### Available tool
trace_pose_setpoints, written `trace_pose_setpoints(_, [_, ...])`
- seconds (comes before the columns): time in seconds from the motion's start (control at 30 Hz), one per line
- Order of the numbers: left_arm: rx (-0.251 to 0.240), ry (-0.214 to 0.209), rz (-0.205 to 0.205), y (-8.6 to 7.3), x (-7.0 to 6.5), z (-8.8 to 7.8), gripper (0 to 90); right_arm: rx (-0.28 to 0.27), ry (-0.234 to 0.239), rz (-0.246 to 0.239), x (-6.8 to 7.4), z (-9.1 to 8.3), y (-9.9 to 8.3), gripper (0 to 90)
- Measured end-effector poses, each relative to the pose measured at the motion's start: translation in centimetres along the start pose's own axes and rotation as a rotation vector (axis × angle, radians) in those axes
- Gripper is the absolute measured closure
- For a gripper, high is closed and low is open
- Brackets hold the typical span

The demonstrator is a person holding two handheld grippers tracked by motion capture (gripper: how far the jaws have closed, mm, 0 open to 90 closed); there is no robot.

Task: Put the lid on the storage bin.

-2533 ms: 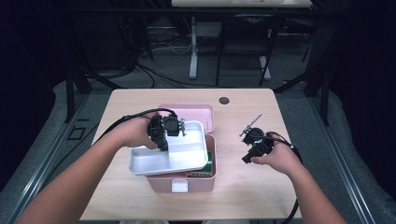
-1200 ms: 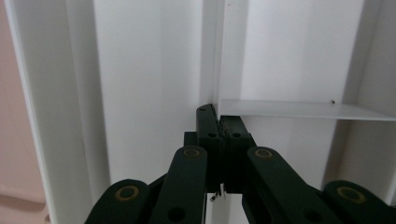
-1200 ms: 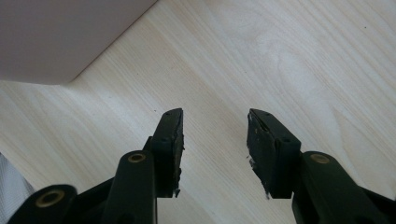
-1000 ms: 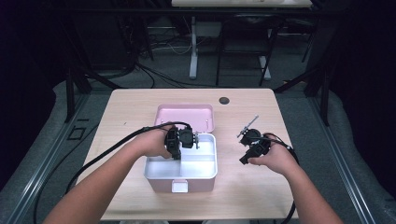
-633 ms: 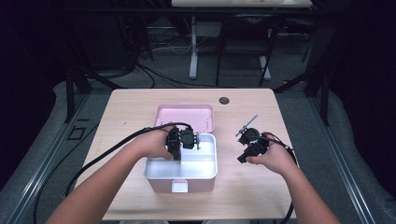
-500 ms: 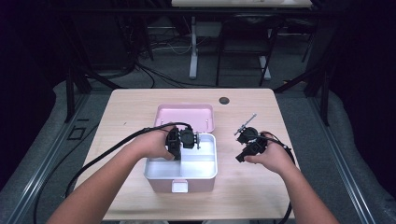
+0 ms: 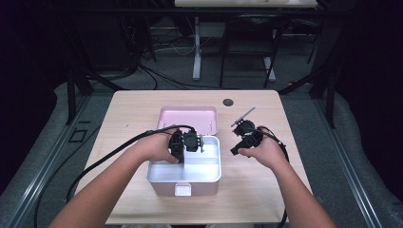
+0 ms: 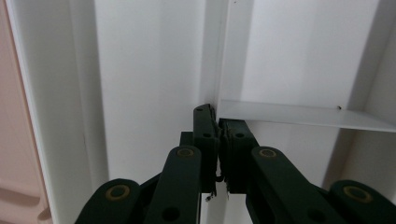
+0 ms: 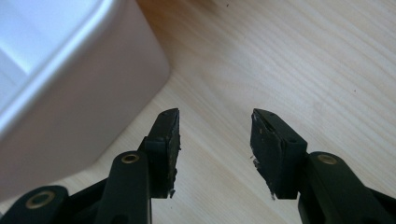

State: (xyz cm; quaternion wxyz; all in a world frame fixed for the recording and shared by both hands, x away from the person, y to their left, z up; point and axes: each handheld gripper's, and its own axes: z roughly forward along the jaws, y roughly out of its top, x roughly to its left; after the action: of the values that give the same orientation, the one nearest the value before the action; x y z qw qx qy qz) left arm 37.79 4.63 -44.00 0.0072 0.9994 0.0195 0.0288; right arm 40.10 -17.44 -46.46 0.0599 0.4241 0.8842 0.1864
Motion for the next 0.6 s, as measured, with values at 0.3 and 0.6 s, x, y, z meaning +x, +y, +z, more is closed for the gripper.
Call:
trace_pose_setpoints(0.3, [-0.002,-0.004,-0.005,0.0,0.0,0.0,85.8,0.004,0.008,0.032,0.5,0.6,2.0,49.7])
trace_pose_setpoints(0.6, [-0.001,-0.010,-0.001,0.0,0.1,0.0,86.2,-0.008,-0.016,0.055,0.4,0.2,3.9,51.6])
